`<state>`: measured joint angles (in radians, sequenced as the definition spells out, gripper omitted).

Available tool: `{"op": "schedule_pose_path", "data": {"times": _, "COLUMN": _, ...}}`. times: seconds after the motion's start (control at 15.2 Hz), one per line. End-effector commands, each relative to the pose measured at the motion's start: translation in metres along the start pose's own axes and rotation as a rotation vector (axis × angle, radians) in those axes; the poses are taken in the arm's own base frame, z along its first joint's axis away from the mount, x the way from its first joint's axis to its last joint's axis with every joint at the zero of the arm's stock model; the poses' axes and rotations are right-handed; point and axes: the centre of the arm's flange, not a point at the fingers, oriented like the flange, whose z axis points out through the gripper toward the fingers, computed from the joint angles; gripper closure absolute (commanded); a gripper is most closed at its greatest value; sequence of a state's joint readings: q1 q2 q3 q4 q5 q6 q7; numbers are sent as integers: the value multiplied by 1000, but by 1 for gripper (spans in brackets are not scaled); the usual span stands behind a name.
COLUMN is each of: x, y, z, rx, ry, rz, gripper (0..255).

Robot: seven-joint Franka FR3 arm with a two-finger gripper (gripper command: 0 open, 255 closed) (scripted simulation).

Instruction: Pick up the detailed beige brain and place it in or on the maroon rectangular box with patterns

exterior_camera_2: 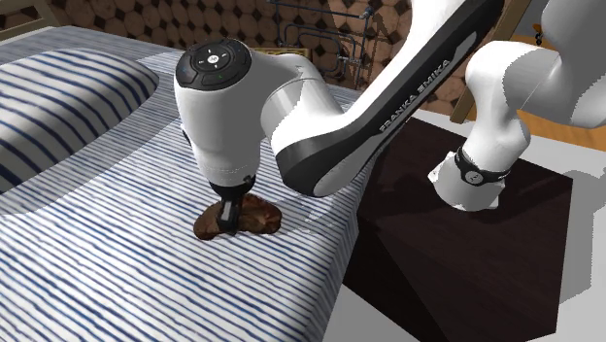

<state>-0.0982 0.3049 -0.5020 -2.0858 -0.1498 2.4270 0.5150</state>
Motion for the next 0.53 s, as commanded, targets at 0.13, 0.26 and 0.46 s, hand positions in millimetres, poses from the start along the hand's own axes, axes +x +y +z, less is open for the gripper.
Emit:
{"op": "schedule_pose_path", "data": {"times": 0.13, "x": -8, "y": 15, "z": 2, "rx": -53, "ry": -77, "rz": 6, "gripper": 255}}
{"op": "schedule_pose_path", "data": {"times": 0.26, "x": -6, "y": 17, "z": -9, "rx": -53, "ry": -77, "rz": 6, "gripper": 255}}
{"op": "schedule_pose_path", "data": {"times": 0.46, "x": -4, "y": 17, "z": -16, "rx": -47, "ry": -67, "rz": 6, "gripper": 255}}
